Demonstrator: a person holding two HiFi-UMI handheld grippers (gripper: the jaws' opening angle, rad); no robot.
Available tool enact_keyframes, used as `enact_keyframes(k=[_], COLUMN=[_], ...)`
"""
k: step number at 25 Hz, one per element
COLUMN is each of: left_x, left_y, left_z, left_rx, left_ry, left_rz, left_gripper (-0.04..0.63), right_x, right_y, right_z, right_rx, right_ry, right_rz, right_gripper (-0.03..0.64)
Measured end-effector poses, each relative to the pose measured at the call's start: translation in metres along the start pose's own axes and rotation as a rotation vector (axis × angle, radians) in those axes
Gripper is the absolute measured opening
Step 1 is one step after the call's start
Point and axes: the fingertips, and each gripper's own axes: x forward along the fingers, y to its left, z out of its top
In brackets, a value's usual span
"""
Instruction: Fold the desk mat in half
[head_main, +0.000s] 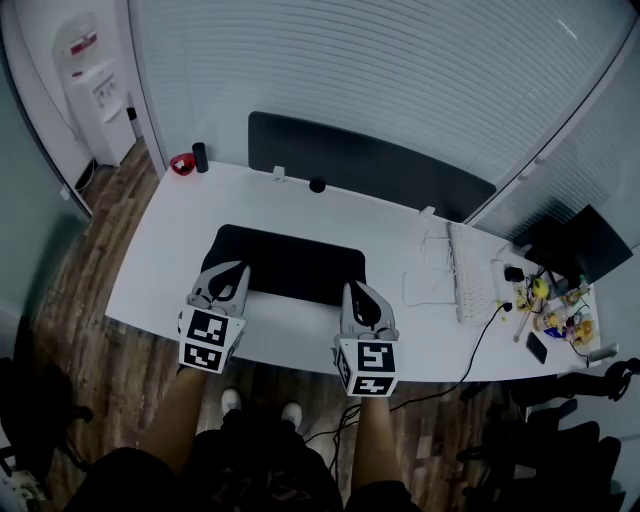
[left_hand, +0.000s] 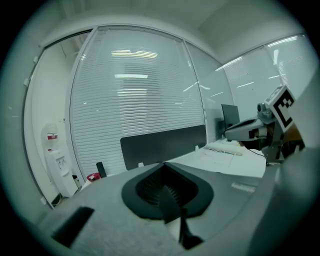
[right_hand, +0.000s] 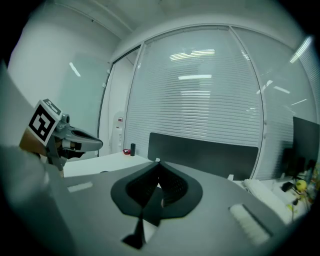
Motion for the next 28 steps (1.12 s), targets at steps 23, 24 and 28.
enact_keyframes(k=[23, 24, 28], left_x=[-0.057, -0.058, -0.061], left_y=[-0.002, -0.002, -0.002], left_z=[0.034, 0.034, 0.033], left_rx=[0.042, 0.038, 0.034], left_ry=[-0.098, -0.100, -0.105], left_rz=[0.045, 0.043, 0.041], left_gripper=[-0.002, -0.002, -0.002], right_x=[-0.045, -0.046, -0.048], right_y=[0.011, 0.012, 0.018], right_z=[0.019, 0.020, 0.023], right_rx=[0.054, 0.054, 0.044], right_ry=[-0.093, -0.097, -0.102], right_rz=[-0.026, -0.025, -0.020], right_gripper=[0.009, 0.009, 0.009])
